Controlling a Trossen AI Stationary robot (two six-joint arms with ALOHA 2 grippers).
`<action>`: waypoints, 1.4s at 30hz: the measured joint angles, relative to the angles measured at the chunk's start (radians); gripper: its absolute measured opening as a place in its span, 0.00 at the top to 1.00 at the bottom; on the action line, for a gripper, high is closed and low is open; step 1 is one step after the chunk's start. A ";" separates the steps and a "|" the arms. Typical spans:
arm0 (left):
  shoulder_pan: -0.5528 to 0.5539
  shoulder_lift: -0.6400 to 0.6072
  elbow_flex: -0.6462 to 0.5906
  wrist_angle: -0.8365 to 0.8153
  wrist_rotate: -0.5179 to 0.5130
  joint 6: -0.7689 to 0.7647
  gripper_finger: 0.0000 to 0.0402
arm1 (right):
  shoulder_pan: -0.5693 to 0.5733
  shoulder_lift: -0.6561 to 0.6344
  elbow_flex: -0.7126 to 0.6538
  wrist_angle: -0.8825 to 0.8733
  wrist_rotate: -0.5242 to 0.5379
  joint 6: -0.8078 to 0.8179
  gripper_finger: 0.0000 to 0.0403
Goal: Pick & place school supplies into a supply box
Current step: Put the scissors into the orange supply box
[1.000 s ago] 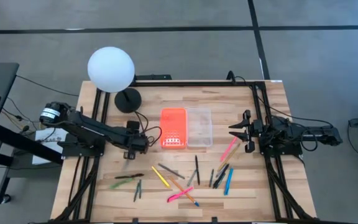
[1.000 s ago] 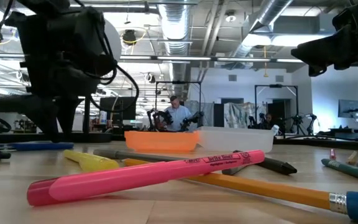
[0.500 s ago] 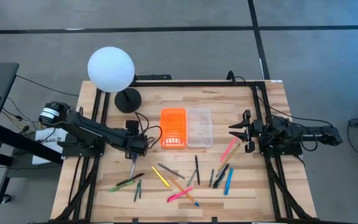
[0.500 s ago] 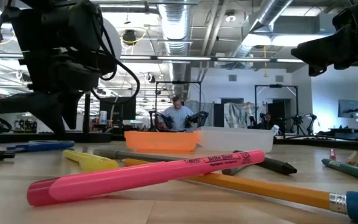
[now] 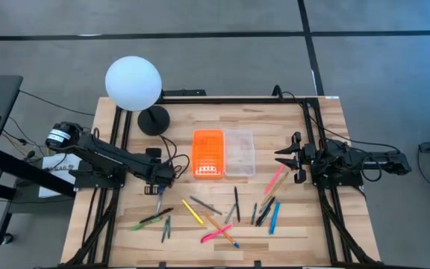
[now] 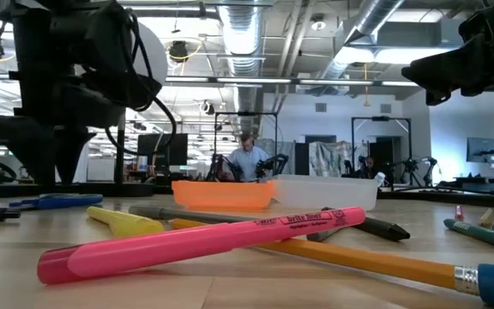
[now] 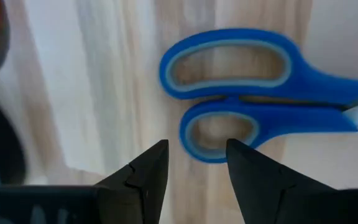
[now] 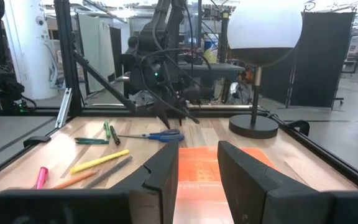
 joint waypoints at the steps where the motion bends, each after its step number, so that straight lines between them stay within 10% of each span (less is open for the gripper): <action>1: 0.000 0.000 -0.003 0.012 0.013 -0.012 0.61 | 0.000 0.000 0.000 0.000 0.000 0.000 0.73; 13: -0.007 -0.001 -0.029 0.095 0.090 -0.132 0.61 | 0.001 0.000 0.000 0.000 0.000 0.008 0.73; 22: -0.006 -0.001 -0.029 0.091 -0.033 -0.118 0.61 | 0.001 0.000 0.000 0.000 0.000 0.008 0.73; 42: -0.084 -0.001 -0.029 0.143 -0.031 0.543 0.61 | 0.000 0.000 0.000 -0.001 0.000 0.008 0.73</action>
